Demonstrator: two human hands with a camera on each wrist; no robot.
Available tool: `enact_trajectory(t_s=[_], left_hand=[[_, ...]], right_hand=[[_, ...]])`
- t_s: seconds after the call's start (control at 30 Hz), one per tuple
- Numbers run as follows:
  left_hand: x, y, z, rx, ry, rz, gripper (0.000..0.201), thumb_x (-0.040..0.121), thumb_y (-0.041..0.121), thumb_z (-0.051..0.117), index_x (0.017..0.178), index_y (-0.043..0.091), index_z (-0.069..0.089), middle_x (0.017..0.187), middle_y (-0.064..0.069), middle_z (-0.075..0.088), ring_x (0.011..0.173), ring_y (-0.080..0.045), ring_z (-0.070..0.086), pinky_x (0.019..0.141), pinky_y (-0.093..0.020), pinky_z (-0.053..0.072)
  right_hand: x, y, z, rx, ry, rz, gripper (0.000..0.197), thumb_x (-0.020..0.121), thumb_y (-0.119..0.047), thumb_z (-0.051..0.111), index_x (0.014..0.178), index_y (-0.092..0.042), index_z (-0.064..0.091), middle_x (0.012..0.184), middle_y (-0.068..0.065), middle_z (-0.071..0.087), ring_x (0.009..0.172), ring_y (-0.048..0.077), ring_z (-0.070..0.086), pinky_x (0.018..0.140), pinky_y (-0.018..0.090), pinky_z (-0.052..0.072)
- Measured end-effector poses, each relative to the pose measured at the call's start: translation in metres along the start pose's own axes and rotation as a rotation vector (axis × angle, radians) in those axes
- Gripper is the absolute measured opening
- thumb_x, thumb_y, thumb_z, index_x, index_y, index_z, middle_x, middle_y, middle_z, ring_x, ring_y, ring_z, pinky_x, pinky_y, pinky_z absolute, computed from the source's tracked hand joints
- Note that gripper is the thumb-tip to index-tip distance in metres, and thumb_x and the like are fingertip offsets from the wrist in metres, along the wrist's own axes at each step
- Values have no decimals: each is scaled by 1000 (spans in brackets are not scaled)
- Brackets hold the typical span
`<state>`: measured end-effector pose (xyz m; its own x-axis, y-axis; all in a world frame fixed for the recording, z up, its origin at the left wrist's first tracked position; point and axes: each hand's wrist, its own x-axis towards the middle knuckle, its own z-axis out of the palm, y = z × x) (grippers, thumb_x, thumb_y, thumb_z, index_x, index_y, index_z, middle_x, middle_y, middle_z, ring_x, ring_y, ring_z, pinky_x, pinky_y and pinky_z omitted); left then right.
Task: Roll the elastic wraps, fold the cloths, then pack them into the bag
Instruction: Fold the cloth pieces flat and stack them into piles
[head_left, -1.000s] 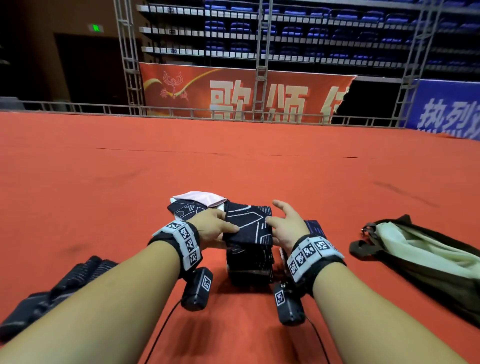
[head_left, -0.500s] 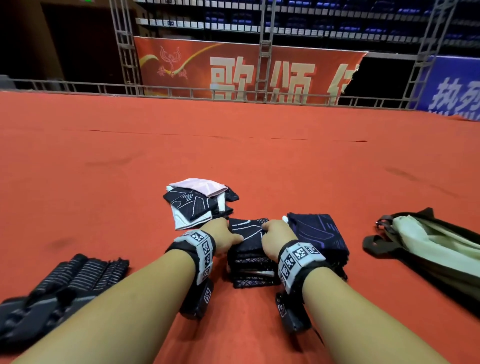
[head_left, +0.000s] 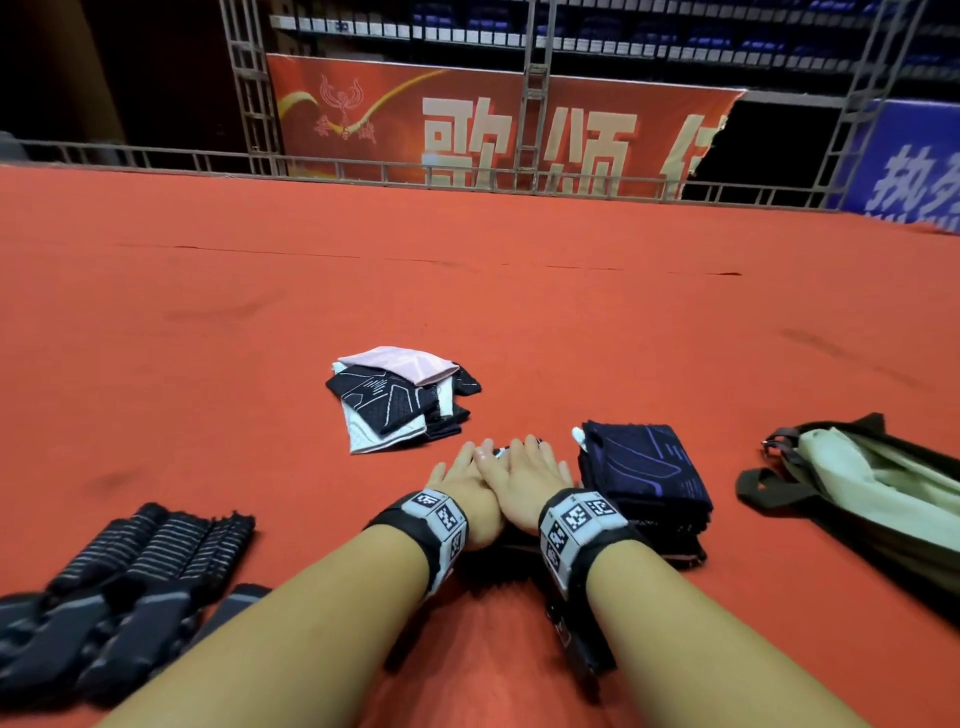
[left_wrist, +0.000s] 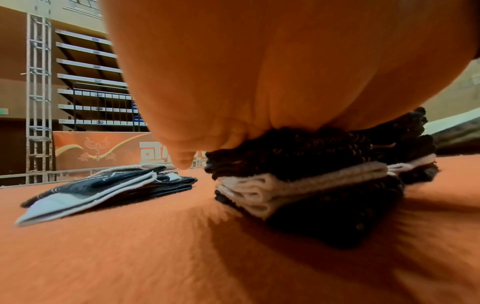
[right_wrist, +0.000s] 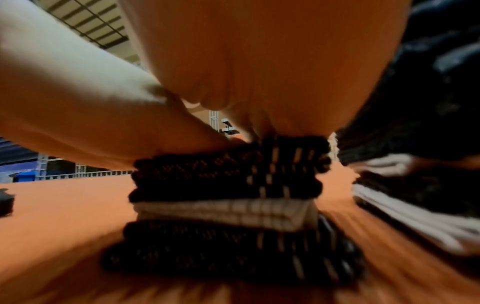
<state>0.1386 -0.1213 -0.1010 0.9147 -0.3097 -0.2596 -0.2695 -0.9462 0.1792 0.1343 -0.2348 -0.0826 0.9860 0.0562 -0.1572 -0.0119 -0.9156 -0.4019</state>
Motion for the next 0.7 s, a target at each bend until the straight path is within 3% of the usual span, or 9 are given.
enact_trajectory(t_s=[0.13, 0.5, 0.63, 0.7], left_hand=[[9, -4, 6, -78, -20, -23, 82, 99, 41, 44, 156, 46, -14, 166, 7, -25, 153, -18, -22, 124, -56, -1], [15, -8, 18, -150, 26, -14, 68, 101, 50, 28, 159, 43, -7, 167, 10, -20, 154, -17, -20, 123, -57, 6], [11, -6, 10, -113, 15, 23, 71, 101, 46, 32, 161, 36, -5, 168, 5, -17, 155, -20, -16, 124, -56, 8], [7, -12, -2, -124, 43, 66, 70, 104, 43, 34, 163, 25, 2, 170, -2, -8, 156, -25, -8, 126, -51, 10]], right_hand=[[3, 12, 13, 3, -14, 3, 84, 97, -70, 17, 160, -13, 14, 169, 6, 0, 155, 21, -5, 124, 46, -2], [9, 18, 15, 26, -91, 67, 78, 99, -67, 13, 161, -21, 7, 168, 0, -9, 155, 18, -11, 122, 47, -4], [7, 12, 12, -13, -72, 83, 76, 99, -65, 18, 159, -19, 18, 169, 2, -3, 155, 20, -6, 122, 52, 1], [5, 5, 2, -25, -80, 90, 69, 102, -58, 19, 159, -18, 20, 169, 7, 5, 155, 24, 0, 122, 53, 5]])
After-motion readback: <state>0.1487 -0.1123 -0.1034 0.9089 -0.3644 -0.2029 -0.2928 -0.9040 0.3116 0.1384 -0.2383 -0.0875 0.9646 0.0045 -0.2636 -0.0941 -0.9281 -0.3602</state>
